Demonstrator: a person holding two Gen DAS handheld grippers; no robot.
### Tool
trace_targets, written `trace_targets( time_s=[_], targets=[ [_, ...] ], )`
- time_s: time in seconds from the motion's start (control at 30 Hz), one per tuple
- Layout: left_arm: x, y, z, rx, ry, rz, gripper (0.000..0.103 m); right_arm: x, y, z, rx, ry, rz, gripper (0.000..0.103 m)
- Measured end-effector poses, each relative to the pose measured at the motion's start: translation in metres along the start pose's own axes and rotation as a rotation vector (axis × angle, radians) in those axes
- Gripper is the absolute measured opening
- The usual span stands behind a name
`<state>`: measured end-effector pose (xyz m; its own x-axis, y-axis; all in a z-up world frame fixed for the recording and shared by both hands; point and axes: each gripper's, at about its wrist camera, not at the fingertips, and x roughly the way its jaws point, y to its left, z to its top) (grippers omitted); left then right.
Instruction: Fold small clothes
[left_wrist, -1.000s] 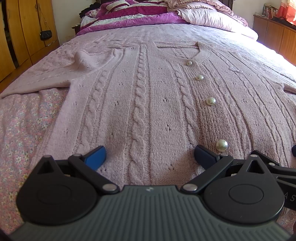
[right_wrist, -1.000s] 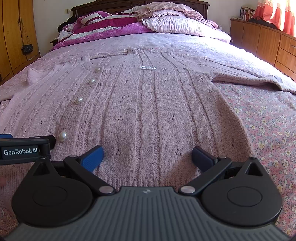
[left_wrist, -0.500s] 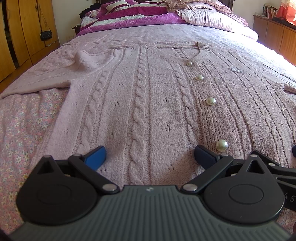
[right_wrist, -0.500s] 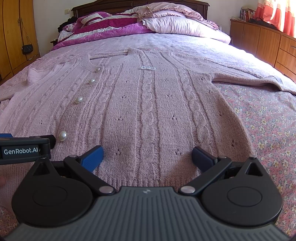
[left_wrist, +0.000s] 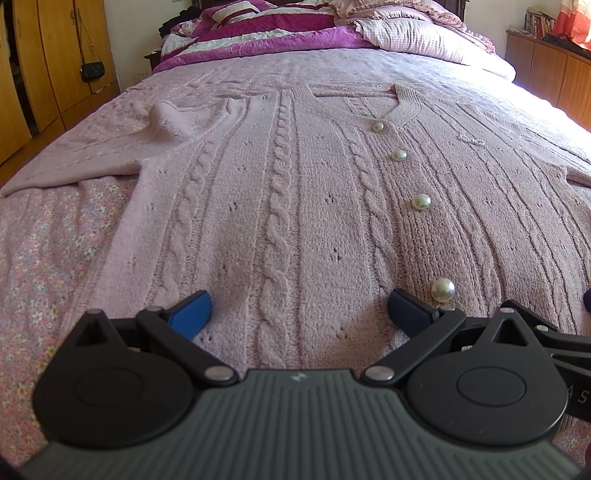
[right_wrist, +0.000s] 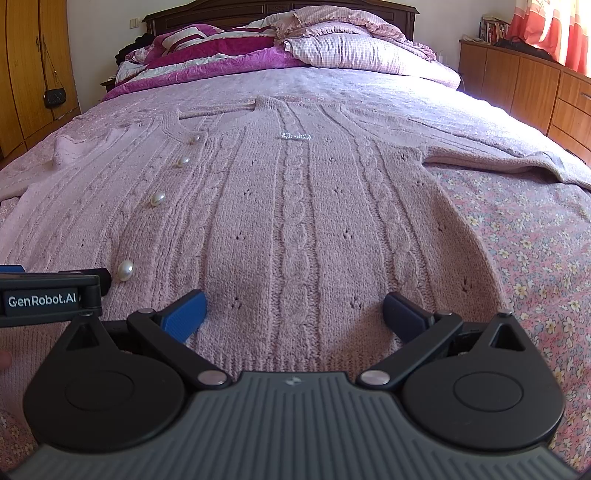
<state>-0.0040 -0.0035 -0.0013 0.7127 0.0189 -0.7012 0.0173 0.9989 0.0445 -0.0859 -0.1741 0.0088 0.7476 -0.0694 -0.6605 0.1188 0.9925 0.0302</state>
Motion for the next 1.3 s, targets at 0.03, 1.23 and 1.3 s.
trace_targets(
  time_s=[0.03,1.23,1.3],
  targets=[
    [-0.0001,-0.0001,-0.0001,0.0,0.0,0.0,0.103,0.0001,0.0,-0.0001,0.0,0.0,0.0,0.103],
    [-0.0015,0.0002,0.0002,0.0,0.002,0.001,0.103,-0.0011,-0.0036,-0.0023,0.01,-0.016,0.013,0.103],
    [-0.0027,0.002,0.0018,0.0,0.004,-0.003,0.103,-0.0017,-0.0046,-0.0014,0.013,-0.013,0.016,0.103]
  ],
)
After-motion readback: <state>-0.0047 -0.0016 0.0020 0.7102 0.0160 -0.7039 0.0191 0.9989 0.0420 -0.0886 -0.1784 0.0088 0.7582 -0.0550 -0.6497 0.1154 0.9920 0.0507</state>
